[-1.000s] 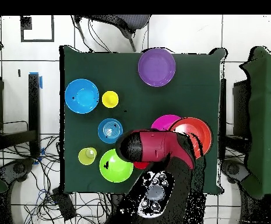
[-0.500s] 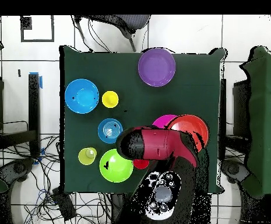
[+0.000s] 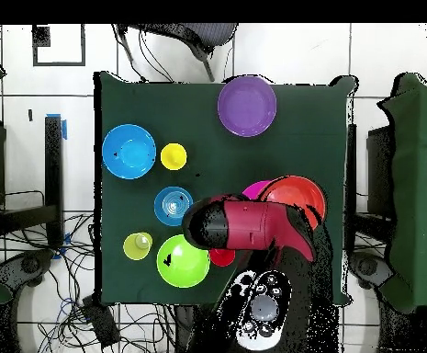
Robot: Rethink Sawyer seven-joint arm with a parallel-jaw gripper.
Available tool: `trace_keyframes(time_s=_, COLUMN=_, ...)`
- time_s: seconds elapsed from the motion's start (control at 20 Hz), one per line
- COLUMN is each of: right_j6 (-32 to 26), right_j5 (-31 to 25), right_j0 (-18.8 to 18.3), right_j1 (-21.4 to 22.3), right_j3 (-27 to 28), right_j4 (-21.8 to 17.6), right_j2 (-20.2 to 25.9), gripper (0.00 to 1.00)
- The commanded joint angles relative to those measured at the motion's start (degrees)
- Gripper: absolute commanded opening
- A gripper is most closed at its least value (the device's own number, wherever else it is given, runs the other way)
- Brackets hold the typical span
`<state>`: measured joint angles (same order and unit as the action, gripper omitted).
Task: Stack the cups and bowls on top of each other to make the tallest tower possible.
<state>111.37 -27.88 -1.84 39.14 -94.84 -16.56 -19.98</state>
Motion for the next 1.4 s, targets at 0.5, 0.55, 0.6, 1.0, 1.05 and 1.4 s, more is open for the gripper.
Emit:
trace_keyframes(time_s=0.5, right_j6=-2.7, right_j5=-8.8, right_j0=-2.7, right_j1=1.9, right_j3=-1.8, right_j4=0.7, right_j2=9.4, gripper=0.00)
trace_keyframes(time_s=0.55, right_j6=-3.0, right_j5=-9.6, right_j0=-2.9, right_j1=1.9, right_j3=-1.5, right_j4=0.7, right_j2=9.6, gripper=0.00)
trace_keyframes(time_s=0.6, right_j6=-3.0, right_j5=-9.8, right_j0=-2.9, right_j1=2.0, right_j3=-1.5, right_j4=0.7, right_j2=9.7, gripper=0.00)
trace_keyframes(time_s=1.0, right_j6=-2.3, right_j5=-11.5, right_j0=-3.1, right_j1=1.5, right_j3=-0.4, right_j4=0.1, right_j2=10.4, gripper=0.00)
trace_keyframes(time_s=1.05, right_j6=-1.8, right_j5=-11.5, right_j0=-3.0, right_j1=1.0, right_j3=-0.1, right_j4=0.1, right_j2=10.4, gripper=0.00)
trace_keyframes(time_s=1.4, right_j6=-1.4, right_j5=-12.7, right_j0=-2.9, right_j1=0.9, right_j3=1.4, right_j4=0.3, right_j2=10.8, gripper=0.00)
